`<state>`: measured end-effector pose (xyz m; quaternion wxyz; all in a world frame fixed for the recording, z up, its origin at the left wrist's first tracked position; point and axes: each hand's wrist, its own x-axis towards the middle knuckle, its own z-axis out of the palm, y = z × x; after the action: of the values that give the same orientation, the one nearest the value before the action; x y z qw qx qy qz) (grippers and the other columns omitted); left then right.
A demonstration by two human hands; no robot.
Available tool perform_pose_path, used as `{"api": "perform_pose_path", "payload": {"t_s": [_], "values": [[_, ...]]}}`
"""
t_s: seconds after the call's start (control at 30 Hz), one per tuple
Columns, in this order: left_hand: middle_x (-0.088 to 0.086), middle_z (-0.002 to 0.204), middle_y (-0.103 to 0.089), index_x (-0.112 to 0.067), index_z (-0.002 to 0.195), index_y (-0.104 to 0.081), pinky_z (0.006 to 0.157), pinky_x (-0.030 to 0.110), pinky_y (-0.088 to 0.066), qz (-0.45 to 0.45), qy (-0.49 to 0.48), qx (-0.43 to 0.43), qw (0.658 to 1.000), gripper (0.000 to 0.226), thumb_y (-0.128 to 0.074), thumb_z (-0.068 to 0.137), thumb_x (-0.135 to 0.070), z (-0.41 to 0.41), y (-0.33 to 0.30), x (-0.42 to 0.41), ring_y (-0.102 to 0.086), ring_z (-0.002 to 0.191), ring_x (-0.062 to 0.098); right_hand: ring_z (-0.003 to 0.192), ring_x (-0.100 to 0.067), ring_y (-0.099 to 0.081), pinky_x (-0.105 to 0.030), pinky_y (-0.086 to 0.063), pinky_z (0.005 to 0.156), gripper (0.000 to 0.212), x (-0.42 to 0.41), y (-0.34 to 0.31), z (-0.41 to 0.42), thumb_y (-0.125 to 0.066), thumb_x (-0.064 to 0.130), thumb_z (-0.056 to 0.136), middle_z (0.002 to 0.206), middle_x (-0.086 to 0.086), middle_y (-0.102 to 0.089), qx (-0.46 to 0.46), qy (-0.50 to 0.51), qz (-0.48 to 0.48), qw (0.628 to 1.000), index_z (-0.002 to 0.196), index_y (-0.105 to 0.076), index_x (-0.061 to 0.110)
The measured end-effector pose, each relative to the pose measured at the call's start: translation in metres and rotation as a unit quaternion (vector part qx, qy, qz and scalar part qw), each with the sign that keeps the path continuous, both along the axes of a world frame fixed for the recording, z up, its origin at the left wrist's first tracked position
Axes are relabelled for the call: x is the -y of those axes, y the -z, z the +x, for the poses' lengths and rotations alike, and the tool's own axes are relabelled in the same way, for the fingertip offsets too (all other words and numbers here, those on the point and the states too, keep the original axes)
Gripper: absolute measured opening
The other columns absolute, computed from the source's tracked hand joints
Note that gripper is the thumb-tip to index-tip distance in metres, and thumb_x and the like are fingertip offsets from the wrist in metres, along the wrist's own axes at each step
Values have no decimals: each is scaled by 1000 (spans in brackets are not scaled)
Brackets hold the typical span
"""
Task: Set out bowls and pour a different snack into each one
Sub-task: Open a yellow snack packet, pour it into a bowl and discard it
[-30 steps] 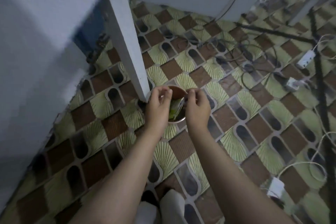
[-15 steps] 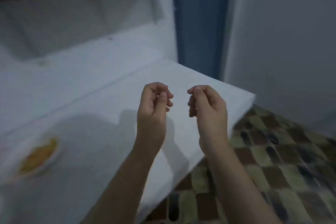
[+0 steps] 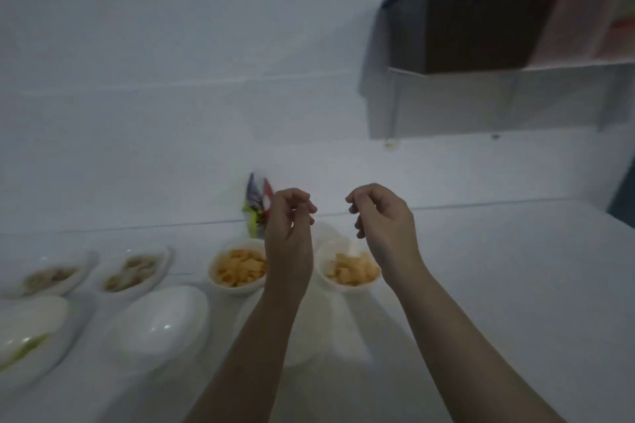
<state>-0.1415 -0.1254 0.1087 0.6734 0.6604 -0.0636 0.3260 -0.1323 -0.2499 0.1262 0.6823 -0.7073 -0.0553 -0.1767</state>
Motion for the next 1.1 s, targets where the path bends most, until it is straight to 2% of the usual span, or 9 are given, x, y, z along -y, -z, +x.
{"api": "perform_pose_path", "payload": {"t_s": [0.13,0.27,0.33,0.47,0.63,0.8,0.9,1.0,1.1], "values": [[6,81,-57,-18,90,-55,88,47,-48,1,-40,-3,999,18,-42,98,-9,30,11,-69,-60,89,31,60,1,-56,-30,-52,67,22,-68,9,36,-51,18,95,74,13,-65,12,7,-44,999,79,-67,19],[-4,80,-59,-13,91,-54,63,15,-44,47,-87,-20,995,15,-44,97,-3,70,23,-118,-53,68,4,64,-13,-57,-32,-50,64,21,-110,18,79,-51,19,96,78,8,-66,41,36,-110,992,81,-66,19],[-1,81,-61,-14,91,-54,59,12,-42,80,-123,-40,988,14,-46,95,-4,96,29,-143,-54,68,3,62,-16,-56,-25,-43,58,21,-121,20,101,-50,19,96,79,8,-66,49,54,-143,987,83,-66,18],[5,81,-61,-15,89,-52,61,32,-45,130,-136,-102,977,12,-44,94,-8,159,36,-182,-57,71,19,77,-17,-65,-19,-41,58,22,-139,27,145,-48,18,97,80,9,-65,28,89,-168,981,83,-65,17],[7,101,-58,-15,95,-49,71,33,-41,208,-138,-223,942,3,-49,93,-16,231,40,-209,-56,95,26,77,-20,-65,-20,-44,60,22,-159,42,185,-48,18,97,82,5,-66,3,102,-186,977,84,-66,16],[10,113,-53,-10,111,-45,81,41,-49,265,-129,-332,896,30,-56,92,-30,272,43,-211,-54,104,30,73,-14,-63,-9,-41,55,22,-173,58,211,-48,18,97,80,7,-66,-12,96,-201,975,85,-66,16],[12,110,-55,-4,122,-41,88,44,-50,297,-108,-393,863,48,-49,94,-43,284,50,-212,-58,106,34,70,-12,-62,-15,-43,59,21,-174,67,221,-49,18,98,78,6,-65,-16,99,-207,973,85,-66,16],[10,100,-64,-5,111,-58,80,37,-50,379,-128,-401,824,44,-36,99,-41,291,59,-213,-63,94,30,70,-14,-63,-27,-50,63,21,-176,75,228,-49,16,97,78,6,-66,-22,100,-211,972,85,-66,14],[7,90,-66,-8,100,-67,70,32,-44,403,-151,-380,819,48,-28,102,-36,290,64,-214,-62,84,27,67,-17,-62,-39,-56,66,21,-178,77,230,-49,17,97,78,2,-67,-31,89,-200,975,85,-66,13]]}}
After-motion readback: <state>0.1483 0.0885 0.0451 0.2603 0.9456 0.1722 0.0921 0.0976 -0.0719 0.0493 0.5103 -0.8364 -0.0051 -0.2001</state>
